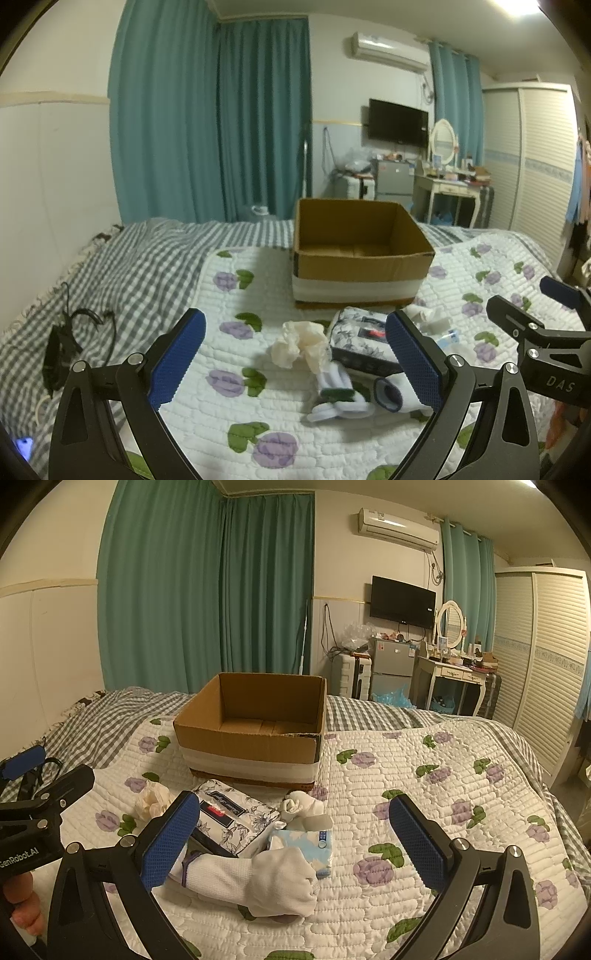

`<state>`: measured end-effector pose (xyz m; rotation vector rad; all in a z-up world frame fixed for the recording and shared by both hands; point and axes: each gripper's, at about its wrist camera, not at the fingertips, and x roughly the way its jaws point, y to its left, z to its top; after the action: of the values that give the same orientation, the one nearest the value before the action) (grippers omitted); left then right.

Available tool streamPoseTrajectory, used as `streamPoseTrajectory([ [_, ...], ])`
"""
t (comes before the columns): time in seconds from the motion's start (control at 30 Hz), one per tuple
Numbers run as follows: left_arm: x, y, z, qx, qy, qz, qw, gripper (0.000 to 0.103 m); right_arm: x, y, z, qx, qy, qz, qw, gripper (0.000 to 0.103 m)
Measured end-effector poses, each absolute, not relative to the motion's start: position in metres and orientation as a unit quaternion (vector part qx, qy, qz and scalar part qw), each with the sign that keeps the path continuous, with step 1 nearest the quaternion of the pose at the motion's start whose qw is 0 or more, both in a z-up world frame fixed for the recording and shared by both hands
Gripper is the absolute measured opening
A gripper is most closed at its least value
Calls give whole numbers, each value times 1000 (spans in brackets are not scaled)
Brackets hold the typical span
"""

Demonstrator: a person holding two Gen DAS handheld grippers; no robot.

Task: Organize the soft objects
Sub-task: 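Grasp the white glove with the right tool while the left tool grasps the green-banded white socks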

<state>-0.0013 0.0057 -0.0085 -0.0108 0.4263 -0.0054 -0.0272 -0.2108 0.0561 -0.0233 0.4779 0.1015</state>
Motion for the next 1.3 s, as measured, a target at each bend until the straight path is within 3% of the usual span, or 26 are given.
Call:
streamPoseTrajectory([
  [0.23, 3, 10, -3, -24, 233, -15, 972, 100, -12, -217, 43, -21, 286, 55, 956, 103],
  [0.57, 21, -8, -59, 3, 331, -9, 944, 99, 20, -205, -37, -40, 391, 69, 917, 102],
  [0.67, 26, -11, -70, 11, 349, -7, 937, 98, 25, -204, -49, -33, 411, 80, 907, 93],
  [0.73, 30, -13, -77, 14, 359, -5, 933, 98, 27, -200, -54, -34, 423, 100, 900, 67],
  [0.83, 36, -11, -83, 16, 374, -9, 927, 98, 23, -200, -47, -31, 412, 111, 904, 52],
  [0.97, 43, -10, -90, 13, 383, -11, 924, 89, 16, -208, -24, -7, 379, 117, 918, 49],
  [1.3, 63, -31, -118, 7, 425, -56, 904, 85, 20, -229, -7, 11, 365, 97, 926, 49],
])
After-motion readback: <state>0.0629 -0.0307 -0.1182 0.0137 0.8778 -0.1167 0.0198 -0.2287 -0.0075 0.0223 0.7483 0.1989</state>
